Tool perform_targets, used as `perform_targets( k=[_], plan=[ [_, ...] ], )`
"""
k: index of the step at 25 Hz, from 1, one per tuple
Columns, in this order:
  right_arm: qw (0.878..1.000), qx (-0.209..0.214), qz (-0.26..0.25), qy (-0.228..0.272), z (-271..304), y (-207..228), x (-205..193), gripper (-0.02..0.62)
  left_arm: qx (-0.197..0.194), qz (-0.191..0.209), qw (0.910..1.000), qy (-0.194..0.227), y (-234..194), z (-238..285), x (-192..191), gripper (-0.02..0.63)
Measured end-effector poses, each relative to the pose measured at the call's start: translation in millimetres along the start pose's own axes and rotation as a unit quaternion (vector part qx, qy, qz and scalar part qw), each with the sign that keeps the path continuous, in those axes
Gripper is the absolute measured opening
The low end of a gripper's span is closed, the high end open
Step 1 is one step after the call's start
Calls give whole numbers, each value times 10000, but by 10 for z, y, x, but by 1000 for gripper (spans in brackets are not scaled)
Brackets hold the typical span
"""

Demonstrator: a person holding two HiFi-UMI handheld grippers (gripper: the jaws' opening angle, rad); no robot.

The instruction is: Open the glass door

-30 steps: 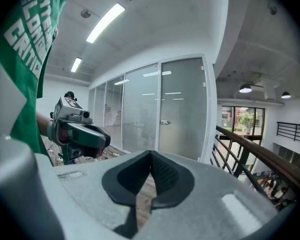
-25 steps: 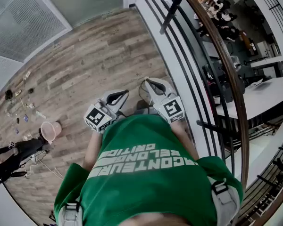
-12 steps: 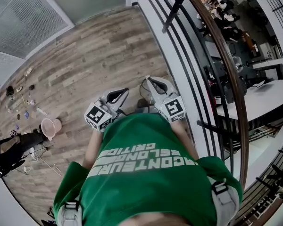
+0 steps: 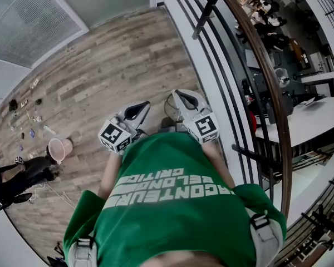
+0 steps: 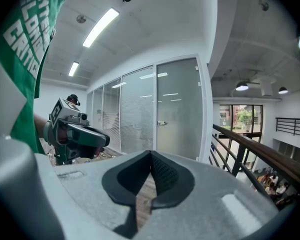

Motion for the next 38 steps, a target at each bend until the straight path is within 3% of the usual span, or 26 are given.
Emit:
perform_targets(
  k=[9,20,31,38],
  plan=[
    [9999,-65,61,-62,-131,540,-239,-8,128,-114,9998,104,61,386,78,12],
    [9998,107,144,-65,-9,774,-374,-8,406,-261,9987,172,32,430,-3,12],
    [9990,-13,249,-382,302,717,-395,-8,-17,-372,9992,168,-475,653,182,14],
    [9996,66,9,-262,906,907,-143,-8,-76,-410,9989,227,-957,696,484,12]
  ],
)
Point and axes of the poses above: the fingertips, and each gripper's own axes: z forward along the fingers, y to its right, x out of its top, the point moved 6 cm from there along -z, backward along the fingers, and after that the axes turned 14 degrees about -z, right-handed, at the moved point
